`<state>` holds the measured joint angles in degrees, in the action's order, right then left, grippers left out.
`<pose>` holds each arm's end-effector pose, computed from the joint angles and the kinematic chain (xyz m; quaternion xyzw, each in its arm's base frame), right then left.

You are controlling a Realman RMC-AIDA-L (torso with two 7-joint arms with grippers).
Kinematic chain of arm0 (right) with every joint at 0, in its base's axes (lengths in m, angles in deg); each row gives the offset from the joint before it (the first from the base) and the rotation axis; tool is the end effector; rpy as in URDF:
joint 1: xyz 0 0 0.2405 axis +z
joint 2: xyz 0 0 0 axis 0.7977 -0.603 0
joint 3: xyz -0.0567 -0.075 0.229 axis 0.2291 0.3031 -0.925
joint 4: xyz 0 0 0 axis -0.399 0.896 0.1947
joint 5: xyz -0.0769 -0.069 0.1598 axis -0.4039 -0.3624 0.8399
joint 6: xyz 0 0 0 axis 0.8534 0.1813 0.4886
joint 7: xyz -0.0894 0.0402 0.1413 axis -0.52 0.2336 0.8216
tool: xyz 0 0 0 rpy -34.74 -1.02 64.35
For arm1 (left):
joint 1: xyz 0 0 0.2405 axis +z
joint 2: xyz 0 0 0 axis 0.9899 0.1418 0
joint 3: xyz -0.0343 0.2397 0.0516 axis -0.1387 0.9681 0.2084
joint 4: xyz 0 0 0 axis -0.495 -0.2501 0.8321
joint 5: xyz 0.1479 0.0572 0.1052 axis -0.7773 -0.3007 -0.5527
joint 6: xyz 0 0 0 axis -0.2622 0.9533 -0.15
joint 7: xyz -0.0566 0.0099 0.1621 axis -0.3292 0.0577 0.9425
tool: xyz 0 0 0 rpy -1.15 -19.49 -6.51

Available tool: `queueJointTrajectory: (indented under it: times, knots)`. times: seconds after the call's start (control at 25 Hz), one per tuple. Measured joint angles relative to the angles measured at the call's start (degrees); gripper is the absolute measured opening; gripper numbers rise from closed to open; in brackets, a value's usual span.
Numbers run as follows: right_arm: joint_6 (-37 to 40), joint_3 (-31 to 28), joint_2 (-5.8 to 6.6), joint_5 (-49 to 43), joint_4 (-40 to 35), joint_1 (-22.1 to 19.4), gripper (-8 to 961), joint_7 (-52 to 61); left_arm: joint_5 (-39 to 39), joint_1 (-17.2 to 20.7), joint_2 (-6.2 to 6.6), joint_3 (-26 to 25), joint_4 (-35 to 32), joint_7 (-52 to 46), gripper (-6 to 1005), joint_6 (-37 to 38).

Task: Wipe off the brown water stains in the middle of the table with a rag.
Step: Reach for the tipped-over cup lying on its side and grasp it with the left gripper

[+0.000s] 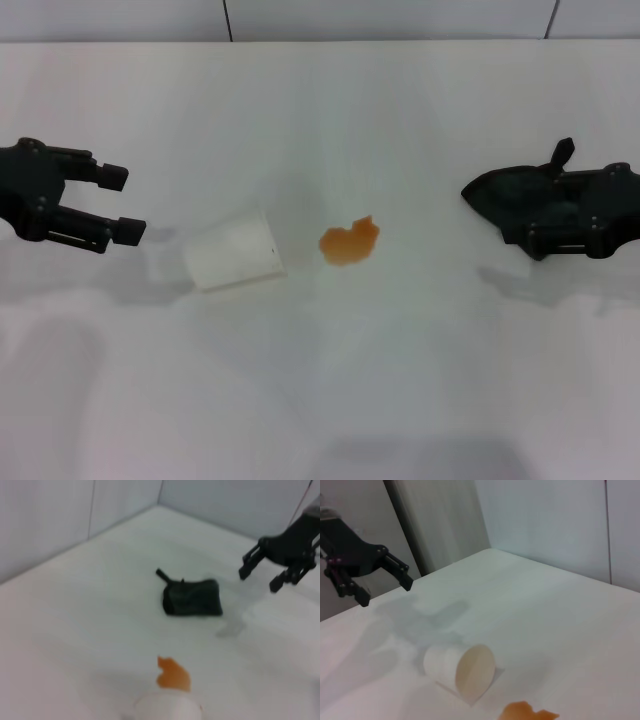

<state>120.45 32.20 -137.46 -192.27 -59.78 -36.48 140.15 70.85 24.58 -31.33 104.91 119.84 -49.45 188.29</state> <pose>0.2203 0.3083 0.0285 -0.9451 0.2410 0.1492 0.1628 -0.2294 0.3398 0.0733 -0.9735 -0.2078 -0.0745 0.0595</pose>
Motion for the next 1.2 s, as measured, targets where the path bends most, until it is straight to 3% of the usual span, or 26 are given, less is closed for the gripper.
queueJointTrajectory:
  times: [0.48,0.68,1.0,1.2]
  knots:
    - [-0.45,0.25,0.0,0.87,1.68,-0.07,618,-0.67,-10.64,-7.5,-0.69,0.08,0.3,-0.75,867,-5.83]
    - [-0.56,0.25,0.0,1.61,2.35,-0.04,617,-0.77,-11.38,-9.74,-2.1,0.09,0.18,-0.12,867,-7.13]
    - [-0.56,0.96,0.0,2.25,2.37,-0.04,616,-0.76,-16.2,-11.61,-6.3,0.09,0.03,1.21,866,-11.61]
    - [-0.55,1.48,0.0,2.27,2.37,-0.12,615,-0.76,-16.01,-10.87,-6.2,0.09,-1.5,1.3,865,-12.67]
